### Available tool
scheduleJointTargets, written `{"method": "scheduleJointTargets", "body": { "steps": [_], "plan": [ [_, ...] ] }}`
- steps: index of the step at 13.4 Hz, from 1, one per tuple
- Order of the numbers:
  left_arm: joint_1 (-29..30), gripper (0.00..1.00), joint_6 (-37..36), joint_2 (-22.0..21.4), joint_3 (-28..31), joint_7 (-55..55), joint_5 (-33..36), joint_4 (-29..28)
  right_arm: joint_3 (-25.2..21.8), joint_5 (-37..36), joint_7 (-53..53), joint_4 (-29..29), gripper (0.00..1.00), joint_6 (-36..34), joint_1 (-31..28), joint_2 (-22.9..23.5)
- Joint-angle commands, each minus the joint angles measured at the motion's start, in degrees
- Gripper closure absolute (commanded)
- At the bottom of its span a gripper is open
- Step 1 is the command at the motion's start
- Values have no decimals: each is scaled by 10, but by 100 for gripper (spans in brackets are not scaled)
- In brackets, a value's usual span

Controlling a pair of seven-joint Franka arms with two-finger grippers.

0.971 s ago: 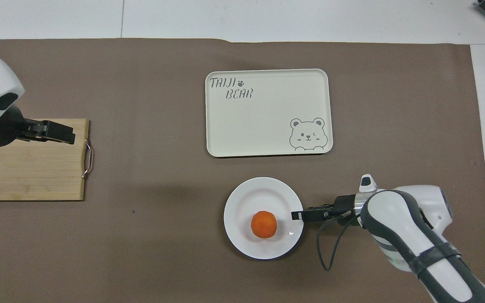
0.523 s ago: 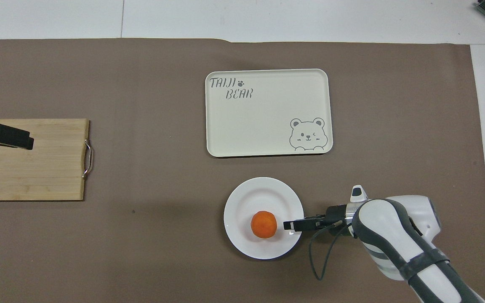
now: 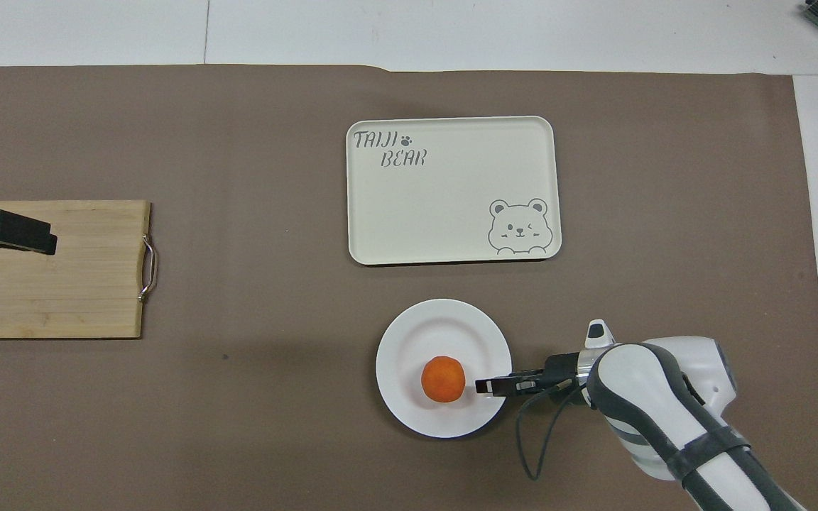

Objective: Place orange and plate with both arms
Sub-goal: 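Slide the white plate with the right gripper onto the bear tray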

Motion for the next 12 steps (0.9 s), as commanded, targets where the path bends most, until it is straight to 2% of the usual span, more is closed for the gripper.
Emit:
{"method": "scheduleJointTargets", "body": {
  "steps": [1,7,12],
  "plan": [
    [2,0,-5,-2,-3,-4,9,1,-1,18,8,-12,100,14,3,-13],
    [4,0,-7,-2,-3,-4,9,1,3,18,12,9,100,22,3,3],
    [5,0,-7,-2,-3,-4,10,1,4,44,79,27,100,-8,3,9]
  ]
}}
